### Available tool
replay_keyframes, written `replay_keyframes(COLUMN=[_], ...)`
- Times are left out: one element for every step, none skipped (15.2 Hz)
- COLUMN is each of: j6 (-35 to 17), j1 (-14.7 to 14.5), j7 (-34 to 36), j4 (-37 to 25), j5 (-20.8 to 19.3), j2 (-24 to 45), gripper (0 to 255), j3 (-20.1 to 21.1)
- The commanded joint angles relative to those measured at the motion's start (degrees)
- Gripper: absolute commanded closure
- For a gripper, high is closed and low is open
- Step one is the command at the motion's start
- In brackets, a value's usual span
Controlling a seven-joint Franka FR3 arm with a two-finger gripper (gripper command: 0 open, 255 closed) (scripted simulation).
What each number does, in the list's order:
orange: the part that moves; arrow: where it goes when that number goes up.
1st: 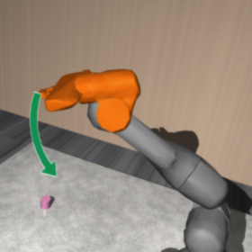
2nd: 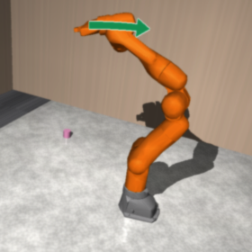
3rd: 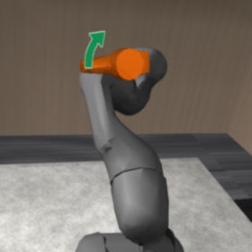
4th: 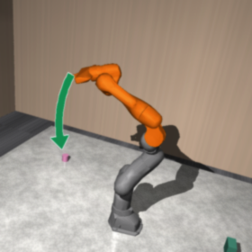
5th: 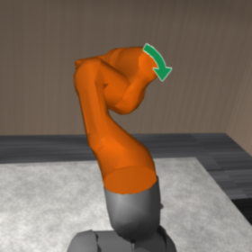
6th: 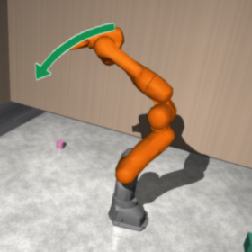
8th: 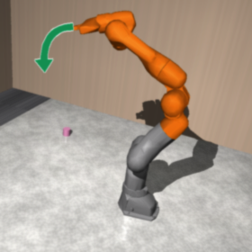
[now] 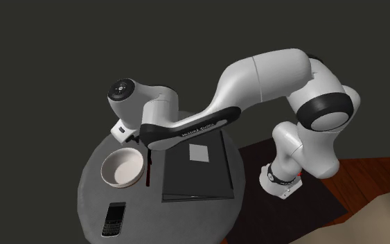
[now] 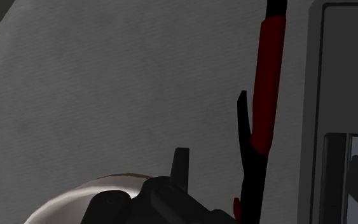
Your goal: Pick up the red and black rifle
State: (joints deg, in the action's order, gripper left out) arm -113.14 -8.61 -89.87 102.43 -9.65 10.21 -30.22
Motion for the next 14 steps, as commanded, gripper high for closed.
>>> replay_keyframes(j6=[-1.33,-2.04,-2.75,-3.46,-4.58,-4.58,-4.58,-4.49,-4.49,-4.5,-4.5,-4.5,-4.49,-4.49], j1=[0.11,0.14,0.18,0.21,0.28,0.28,0.28,0.27,0.27,0.28,0.28,0.29,0.29,0.29], j7=[-0.29,-0.21,-0.12,-0.04,0.07,0.08,0.07,0.06,0.06,0.06,0.05,0.04,0.04,0.04], j4=[0.69,1.22,1.75,2.26,3.04,3.05,3.04,3.02,3.0,3.0,3.0,2.98,2.98,2.98], j5=[0.21,0.27,0.32,0.39,0.5,0.49,0.5,0.47,0.48,0.49,0.49,0.49,0.49,0.5], j2=[0.65,0.85,1.07,1.29,1.68,1.66,1.67,1.6,1.62,1.63,1.63,1.64,1.64,1.65], gripper=[0,0,0,0,0,0,0,255,255,255,255,255,255,255], j3=[0.09,0.11,0.13,0.14,0.17,0.17,0.17,0.16,0.17,0.17,0.16,0.16,0.16,0.16])
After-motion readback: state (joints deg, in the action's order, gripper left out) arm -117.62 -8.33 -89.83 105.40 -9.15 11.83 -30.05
